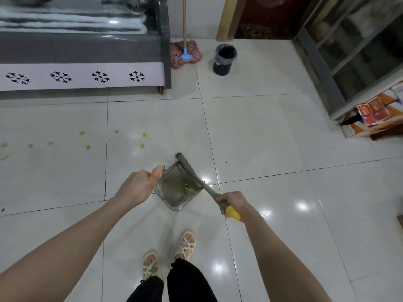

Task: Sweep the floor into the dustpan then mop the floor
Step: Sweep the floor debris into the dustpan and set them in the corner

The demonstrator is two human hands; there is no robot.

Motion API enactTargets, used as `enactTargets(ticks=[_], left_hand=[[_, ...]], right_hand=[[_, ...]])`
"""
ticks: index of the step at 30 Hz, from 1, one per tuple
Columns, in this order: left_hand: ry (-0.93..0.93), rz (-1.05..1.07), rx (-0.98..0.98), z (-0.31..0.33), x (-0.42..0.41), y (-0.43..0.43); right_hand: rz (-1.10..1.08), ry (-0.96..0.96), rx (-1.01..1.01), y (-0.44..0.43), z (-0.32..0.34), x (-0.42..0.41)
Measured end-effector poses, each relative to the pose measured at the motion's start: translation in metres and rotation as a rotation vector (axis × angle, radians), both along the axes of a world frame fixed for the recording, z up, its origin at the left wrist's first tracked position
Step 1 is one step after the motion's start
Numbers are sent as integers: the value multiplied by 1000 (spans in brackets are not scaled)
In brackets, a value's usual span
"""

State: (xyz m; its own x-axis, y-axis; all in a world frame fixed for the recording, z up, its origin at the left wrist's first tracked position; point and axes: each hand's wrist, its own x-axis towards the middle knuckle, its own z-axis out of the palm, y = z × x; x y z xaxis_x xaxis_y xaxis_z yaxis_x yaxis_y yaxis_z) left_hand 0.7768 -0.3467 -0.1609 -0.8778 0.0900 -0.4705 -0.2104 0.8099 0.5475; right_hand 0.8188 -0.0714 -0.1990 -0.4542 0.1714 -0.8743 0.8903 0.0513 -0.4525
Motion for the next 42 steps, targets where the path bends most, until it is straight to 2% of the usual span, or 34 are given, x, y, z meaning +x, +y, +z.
enactTargets(ticks=[10,18,23,31,42], left_hand=[[-24,50,22,1,46,-53],[-28,68,-24,-9,66,-76],[-5,61,9,-10,73,-80],[40,129,52,-14,83,-93],[235,213,89,32,58,-110]], right_hand=[[-6,90,116,-25,-1,13],[112,26,59,-76,-20,36],[126,22,7,-87,2,52],[104,103,48,-87,34,51],[75,250,59,-100,78,33]])
